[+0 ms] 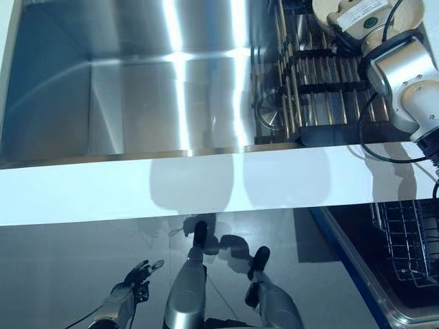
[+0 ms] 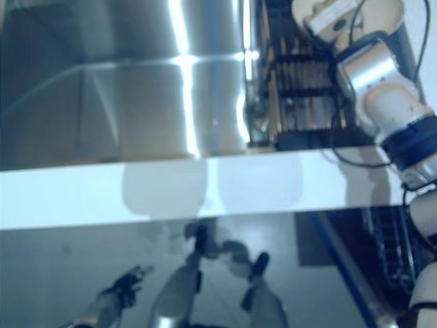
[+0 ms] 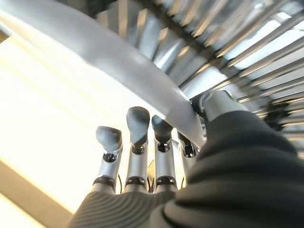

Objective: Take plates into dishwasher

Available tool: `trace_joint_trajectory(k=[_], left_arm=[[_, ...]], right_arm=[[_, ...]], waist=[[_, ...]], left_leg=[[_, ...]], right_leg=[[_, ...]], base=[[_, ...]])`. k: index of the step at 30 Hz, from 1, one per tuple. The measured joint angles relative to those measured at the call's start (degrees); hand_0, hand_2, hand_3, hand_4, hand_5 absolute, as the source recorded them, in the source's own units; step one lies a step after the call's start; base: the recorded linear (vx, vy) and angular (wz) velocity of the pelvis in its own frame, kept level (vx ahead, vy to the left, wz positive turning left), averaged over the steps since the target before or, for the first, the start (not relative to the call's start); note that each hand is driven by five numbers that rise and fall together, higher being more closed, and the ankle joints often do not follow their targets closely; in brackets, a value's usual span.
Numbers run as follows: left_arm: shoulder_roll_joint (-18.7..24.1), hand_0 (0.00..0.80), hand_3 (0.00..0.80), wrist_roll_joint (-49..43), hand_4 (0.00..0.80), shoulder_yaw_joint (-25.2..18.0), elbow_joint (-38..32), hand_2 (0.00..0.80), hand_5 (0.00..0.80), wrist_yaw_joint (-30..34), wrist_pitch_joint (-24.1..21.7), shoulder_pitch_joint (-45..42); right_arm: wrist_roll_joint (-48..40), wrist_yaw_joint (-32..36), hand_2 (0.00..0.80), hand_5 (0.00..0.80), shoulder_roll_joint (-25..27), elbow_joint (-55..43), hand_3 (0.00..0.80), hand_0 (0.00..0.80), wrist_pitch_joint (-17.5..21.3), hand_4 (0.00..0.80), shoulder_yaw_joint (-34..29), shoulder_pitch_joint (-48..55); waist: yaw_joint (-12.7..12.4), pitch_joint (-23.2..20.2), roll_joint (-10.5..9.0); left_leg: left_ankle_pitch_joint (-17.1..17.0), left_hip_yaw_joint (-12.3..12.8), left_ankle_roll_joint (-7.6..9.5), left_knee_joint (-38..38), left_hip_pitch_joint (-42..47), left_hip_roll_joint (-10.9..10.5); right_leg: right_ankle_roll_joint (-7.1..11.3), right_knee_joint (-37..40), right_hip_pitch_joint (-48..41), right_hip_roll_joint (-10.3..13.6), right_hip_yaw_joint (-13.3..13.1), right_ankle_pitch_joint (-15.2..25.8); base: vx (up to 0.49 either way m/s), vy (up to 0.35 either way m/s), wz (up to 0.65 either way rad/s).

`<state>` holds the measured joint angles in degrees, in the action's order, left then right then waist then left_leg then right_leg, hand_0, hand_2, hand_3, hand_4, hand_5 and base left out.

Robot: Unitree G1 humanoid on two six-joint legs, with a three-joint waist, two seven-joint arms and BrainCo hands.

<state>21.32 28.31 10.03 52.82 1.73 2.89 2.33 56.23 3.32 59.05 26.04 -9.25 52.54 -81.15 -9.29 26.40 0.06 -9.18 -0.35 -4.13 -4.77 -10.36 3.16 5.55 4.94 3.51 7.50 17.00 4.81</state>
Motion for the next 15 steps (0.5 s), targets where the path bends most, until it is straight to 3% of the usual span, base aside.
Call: trace_joint_trajectory(k=[7, 15], left_arm=[[0.0, 0.000, 0.000, 0.0, 0.000, -0.2, 0.1, 0.000, 0.000, -0.1, 0.3, -0.1], [0.1, 0.000, 0.000, -0.6, 0.000, -0.4, 1.1, 0.000, 0.000, -0.2, 0.1, -0.6]], right_arm=[[0.2, 0.9, 0.800, 0.800, 2.9, -0.1, 0.800, 0.800, 0.2, 0.800, 0.0, -0.1], [-24.3, -1.9, 0.800, 0.800, 4.1, 1.9, 0.800, 0.800, -1.5, 0.800, -0.2, -0.1]], waist=[[0.6, -1.0, -1.54], [1.0, -4.8, -4.23]], left_leg=[[0.0, 0.2, 0.01, 0.0, 1.5, 0.0], [0.1, 0.7, -0.07, 0.0, 3.1, 0.1]], right_leg=[[0.01, 0.0, -1.3, 0.0, -0.1, 0.0], [-0.01, 0.1, -2.6, 0.0, -0.8, 0.0]], base=[[0.000, 0.000, 0.00], [0.032, -0.025, -0.03]])
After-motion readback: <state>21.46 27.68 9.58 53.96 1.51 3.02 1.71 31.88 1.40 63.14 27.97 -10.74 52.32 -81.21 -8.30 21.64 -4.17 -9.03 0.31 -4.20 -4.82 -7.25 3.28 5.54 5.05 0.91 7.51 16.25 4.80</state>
